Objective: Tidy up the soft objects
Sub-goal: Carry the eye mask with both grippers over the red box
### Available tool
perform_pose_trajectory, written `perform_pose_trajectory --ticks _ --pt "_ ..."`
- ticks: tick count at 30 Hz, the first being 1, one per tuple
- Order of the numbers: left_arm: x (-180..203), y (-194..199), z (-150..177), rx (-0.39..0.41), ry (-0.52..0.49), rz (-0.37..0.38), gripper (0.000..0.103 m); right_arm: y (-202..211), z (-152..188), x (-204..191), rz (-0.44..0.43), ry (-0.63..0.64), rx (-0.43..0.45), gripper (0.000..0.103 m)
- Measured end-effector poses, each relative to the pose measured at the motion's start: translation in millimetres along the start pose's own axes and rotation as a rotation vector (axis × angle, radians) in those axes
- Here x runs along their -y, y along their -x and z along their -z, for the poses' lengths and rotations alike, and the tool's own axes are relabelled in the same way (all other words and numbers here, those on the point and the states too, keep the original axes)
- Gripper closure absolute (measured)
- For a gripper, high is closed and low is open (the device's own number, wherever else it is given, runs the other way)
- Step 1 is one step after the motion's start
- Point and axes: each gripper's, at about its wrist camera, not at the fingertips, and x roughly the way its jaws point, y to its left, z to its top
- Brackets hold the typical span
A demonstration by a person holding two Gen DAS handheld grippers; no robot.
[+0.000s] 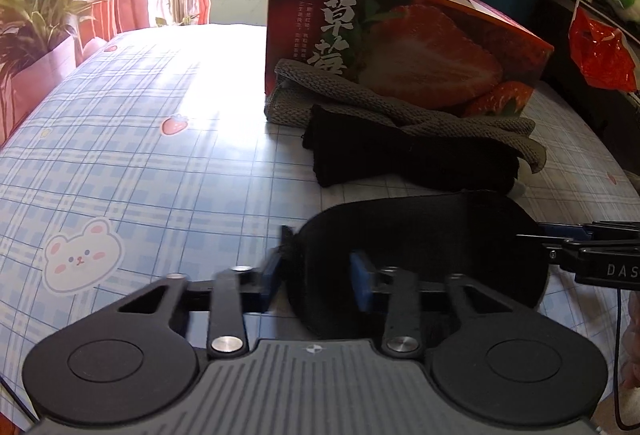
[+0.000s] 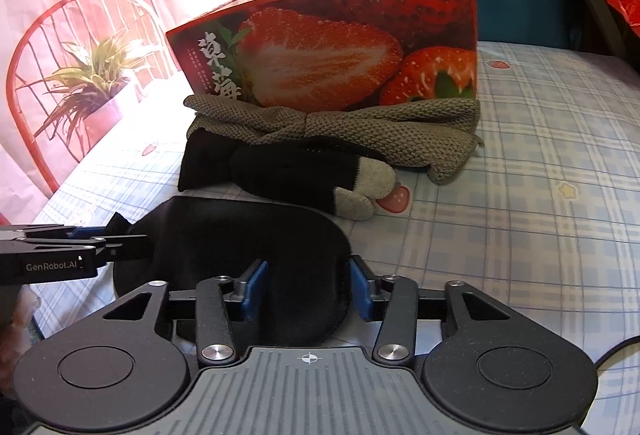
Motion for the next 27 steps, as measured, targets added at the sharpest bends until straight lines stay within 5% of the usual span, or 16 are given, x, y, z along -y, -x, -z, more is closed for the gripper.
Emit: perform_pose_trajectory --ticks 1,5,16,27 --pt "-2 1 0 0.003 0.014 0.001 0.080 -1 -1 2 0.001 -0.007 -0.005 0.088" --pt "-6 5 -3 0.023 0.028 -0.026 0.098 5 -4 4 0.005 -0.008 0.023 0.095" --pt "-4 25 -22 0.106 0.024 -0.035 0.098 32 -24 13 0.025 0.012 0.145 0.098" --pt "-4 26 -21 0.105 0.048 -0.017 0.098 39 -26 9 0.013 0.020 0.157 0.098"
